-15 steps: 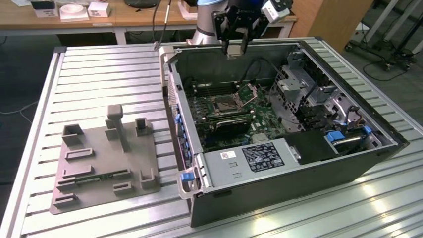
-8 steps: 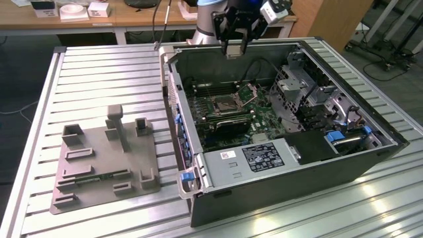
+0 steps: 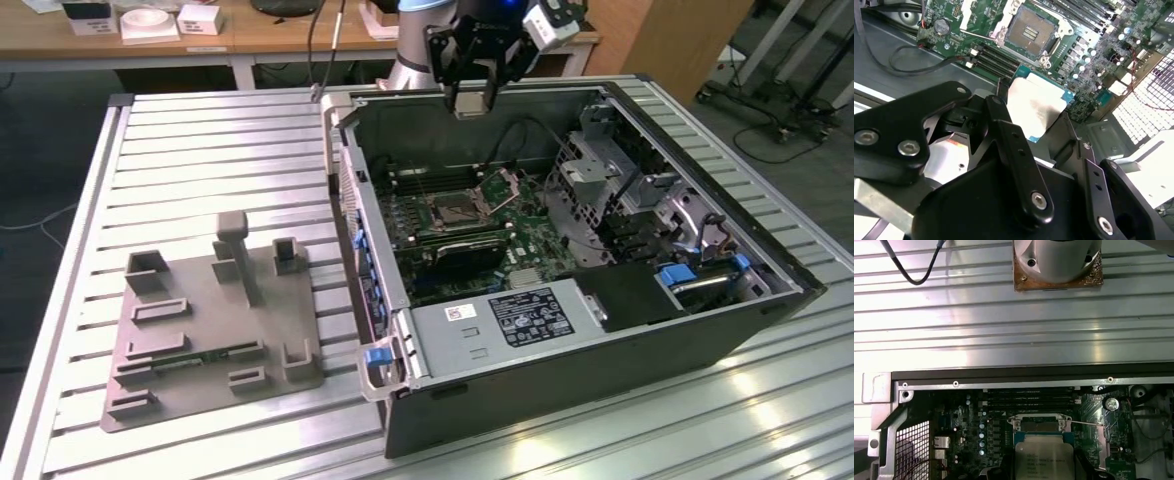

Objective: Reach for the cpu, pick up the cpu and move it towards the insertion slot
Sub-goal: 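Pick up the cpu and move it towards the insertion slot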

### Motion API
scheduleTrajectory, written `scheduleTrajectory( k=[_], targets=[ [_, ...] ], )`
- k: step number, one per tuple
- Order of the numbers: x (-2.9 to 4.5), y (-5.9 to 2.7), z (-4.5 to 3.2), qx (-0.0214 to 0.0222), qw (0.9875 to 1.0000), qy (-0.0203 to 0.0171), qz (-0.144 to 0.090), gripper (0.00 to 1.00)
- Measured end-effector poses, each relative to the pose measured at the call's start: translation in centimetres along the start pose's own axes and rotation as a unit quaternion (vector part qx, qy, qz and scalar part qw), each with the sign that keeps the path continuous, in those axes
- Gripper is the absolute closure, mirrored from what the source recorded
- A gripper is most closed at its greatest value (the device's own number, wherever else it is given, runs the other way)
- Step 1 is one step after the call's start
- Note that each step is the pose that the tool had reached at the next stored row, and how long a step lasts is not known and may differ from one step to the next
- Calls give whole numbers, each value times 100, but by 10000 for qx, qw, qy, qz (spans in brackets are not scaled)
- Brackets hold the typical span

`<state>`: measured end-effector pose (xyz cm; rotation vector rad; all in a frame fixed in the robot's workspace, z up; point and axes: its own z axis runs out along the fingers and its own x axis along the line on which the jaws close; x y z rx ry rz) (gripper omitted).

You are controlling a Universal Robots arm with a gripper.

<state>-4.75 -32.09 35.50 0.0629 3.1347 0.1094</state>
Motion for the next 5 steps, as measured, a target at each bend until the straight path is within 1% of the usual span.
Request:
scheduleTrajectory(
  k=[5],
  targets=[
    [1, -1, -1, 0, 10000, 1, -14, 46]
  ],
)
